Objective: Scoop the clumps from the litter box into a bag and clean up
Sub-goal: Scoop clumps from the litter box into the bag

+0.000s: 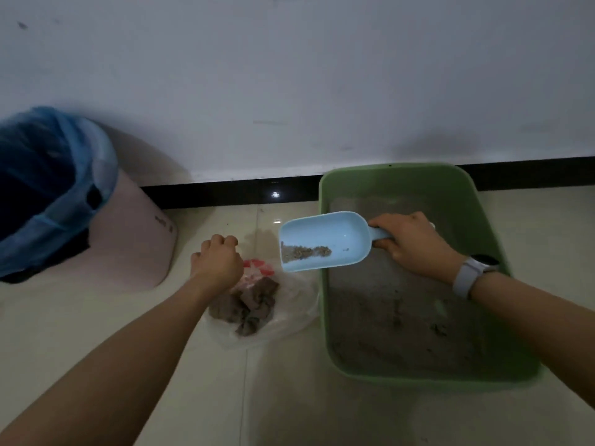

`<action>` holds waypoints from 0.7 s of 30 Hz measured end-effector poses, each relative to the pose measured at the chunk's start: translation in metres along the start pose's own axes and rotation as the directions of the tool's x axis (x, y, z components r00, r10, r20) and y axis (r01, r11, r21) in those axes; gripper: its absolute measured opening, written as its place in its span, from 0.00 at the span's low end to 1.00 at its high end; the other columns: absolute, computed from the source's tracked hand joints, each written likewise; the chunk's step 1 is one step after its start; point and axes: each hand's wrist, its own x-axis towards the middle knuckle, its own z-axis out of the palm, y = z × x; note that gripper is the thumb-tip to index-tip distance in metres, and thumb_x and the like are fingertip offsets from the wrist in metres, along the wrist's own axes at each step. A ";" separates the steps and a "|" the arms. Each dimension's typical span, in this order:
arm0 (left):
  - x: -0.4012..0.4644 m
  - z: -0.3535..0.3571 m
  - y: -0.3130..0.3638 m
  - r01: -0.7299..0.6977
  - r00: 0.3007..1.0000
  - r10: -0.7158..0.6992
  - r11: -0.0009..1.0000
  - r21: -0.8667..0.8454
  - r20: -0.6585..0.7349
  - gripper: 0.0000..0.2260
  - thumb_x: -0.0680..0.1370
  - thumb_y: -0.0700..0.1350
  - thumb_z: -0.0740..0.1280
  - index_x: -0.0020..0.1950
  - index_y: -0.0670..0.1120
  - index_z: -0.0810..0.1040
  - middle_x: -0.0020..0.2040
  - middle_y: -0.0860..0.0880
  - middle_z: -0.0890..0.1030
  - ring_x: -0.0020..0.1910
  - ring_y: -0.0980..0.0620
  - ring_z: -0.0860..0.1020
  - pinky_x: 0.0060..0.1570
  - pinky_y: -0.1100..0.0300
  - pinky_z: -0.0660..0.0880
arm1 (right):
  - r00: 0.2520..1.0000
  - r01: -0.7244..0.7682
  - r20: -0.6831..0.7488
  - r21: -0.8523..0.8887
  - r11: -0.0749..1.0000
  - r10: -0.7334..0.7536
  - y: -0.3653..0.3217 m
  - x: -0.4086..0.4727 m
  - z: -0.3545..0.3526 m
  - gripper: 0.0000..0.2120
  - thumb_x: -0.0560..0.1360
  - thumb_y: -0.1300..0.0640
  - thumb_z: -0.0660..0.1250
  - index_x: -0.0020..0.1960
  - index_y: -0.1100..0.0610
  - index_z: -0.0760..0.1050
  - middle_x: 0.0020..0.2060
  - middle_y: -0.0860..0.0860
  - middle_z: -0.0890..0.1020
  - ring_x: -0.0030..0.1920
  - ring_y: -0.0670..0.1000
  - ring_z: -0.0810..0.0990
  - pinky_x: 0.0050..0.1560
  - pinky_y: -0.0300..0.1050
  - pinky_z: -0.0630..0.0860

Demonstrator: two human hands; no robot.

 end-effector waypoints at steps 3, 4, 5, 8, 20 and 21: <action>-0.004 -0.001 -0.025 0.066 0.998 -0.068 0.994 -0.086 -0.015 0.18 0.80 0.43 0.55 0.69 0.45 0.65 0.69 0.43 0.65 0.66 0.43 0.66 0.64 0.46 0.65 | 0.989 0.143 0.038 -0.114 0.983 -0.140 -0.040 0.016 0.012 0.12 0.74 0.59 0.64 0.57 0.51 0.76 0.52 0.49 0.80 0.53 0.53 0.77 0.49 0.45 0.58; -0.008 0.002 -0.031 0.082 0.995 -0.087 0.989 -0.123 -0.041 0.17 0.80 0.43 0.56 0.69 0.45 0.66 0.68 0.43 0.66 0.65 0.43 0.67 0.64 0.46 0.66 | 0.974 0.227 0.048 -0.177 0.958 -0.221 -0.054 0.021 0.017 0.11 0.73 0.61 0.65 0.54 0.53 0.77 0.48 0.51 0.81 0.50 0.55 0.78 0.47 0.46 0.58; -0.012 0.005 -0.035 0.098 0.992 -0.109 0.983 -0.156 -0.063 0.17 0.80 0.43 0.56 0.68 0.45 0.66 0.68 0.43 0.66 0.64 0.42 0.68 0.63 0.46 0.66 | 0.947 0.320 0.077 -0.271 0.908 -0.311 -0.067 0.026 0.022 0.11 0.70 0.63 0.66 0.51 0.55 0.78 0.43 0.53 0.81 0.45 0.56 0.79 0.45 0.46 0.58; -0.025 0.016 -0.043 0.132 0.982 -0.160 0.963 -0.234 -0.103 0.16 0.80 0.43 0.56 0.67 0.44 0.68 0.67 0.42 0.67 0.63 0.41 0.69 0.62 0.46 0.67 | 0.827 0.520 0.166 -0.587 0.620 -0.537 -0.100 0.037 0.035 0.06 0.61 0.65 0.70 0.35 0.56 0.78 0.27 0.51 0.77 0.29 0.53 0.75 0.37 0.42 0.66; -0.044 0.043 0.020 -0.260 0.940 0.176 0.925 -0.277 -0.292 0.18 0.79 0.44 0.59 0.69 0.42 0.67 0.71 0.41 0.63 0.69 0.43 0.64 0.66 0.48 0.64 | 0.971 0.011 -0.198 -0.515 0.857 -0.132 -0.016 -0.016 -0.027 0.13 0.63 0.63 0.75 0.47 0.59 0.79 0.34 0.56 0.81 0.33 0.56 0.78 0.42 0.47 0.60; -0.049 0.050 0.031 -0.304 0.934 0.229 0.913 -0.272 -0.274 0.20 0.80 0.46 0.58 0.70 0.42 0.65 0.73 0.42 0.61 0.70 0.43 0.62 0.67 0.48 0.62 | 0.970 -0.055 -0.233 -0.494 0.868 -0.071 -0.003 -0.029 -0.030 0.13 0.63 0.63 0.75 0.47 0.59 0.79 0.34 0.56 0.81 0.33 0.57 0.78 0.43 0.48 0.63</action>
